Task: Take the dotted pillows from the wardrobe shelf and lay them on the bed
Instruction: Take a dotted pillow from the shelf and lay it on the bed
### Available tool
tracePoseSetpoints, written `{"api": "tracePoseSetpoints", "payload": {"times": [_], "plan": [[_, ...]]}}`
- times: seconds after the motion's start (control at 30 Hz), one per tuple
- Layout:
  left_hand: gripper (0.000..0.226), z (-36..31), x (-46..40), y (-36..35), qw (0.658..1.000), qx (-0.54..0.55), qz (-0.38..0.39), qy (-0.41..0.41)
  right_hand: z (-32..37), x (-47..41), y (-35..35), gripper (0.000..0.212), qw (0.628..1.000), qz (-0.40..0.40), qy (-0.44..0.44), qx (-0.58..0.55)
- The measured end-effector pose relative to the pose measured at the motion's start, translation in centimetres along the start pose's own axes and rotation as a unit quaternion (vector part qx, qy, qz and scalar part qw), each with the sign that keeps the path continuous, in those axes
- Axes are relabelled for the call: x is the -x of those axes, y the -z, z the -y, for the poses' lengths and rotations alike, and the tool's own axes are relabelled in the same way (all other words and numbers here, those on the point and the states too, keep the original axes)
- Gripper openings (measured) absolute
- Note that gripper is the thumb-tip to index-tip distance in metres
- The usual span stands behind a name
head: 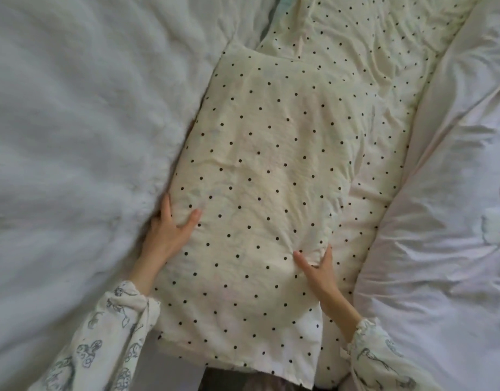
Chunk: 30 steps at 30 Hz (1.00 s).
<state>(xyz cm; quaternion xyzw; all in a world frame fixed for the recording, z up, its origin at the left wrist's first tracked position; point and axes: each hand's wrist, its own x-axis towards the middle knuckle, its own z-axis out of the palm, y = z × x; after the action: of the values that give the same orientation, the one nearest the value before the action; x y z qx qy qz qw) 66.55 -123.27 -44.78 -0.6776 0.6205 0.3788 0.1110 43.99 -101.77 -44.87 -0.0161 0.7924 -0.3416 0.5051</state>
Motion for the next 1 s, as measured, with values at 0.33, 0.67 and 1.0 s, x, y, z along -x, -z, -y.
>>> {"api": "tracePoseSetpoints", "payload": {"times": [0.33, 0.67, 1.0], "plan": [[0.075, -0.2, 3.5, 0.6, 0.99, -0.065, -0.122, -0.03, -0.6, 1.9, -1.3, 0.093, 0.999, 0.019, 0.021, 0.045], [0.05, -0.5, 5.8, -1.3, 0.958, -0.155, -0.213, -0.114, -1.3, 2.6, -0.9, 0.094, 0.986, 0.015, 0.077, 0.147], [0.057, 0.6, 11.0, -7.5, 0.944, -0.251, -0.065, -0.203, -4.1, 5.8, -1.9, 0.073, 0.817, 0.073, 0.266, 0.507]]}}
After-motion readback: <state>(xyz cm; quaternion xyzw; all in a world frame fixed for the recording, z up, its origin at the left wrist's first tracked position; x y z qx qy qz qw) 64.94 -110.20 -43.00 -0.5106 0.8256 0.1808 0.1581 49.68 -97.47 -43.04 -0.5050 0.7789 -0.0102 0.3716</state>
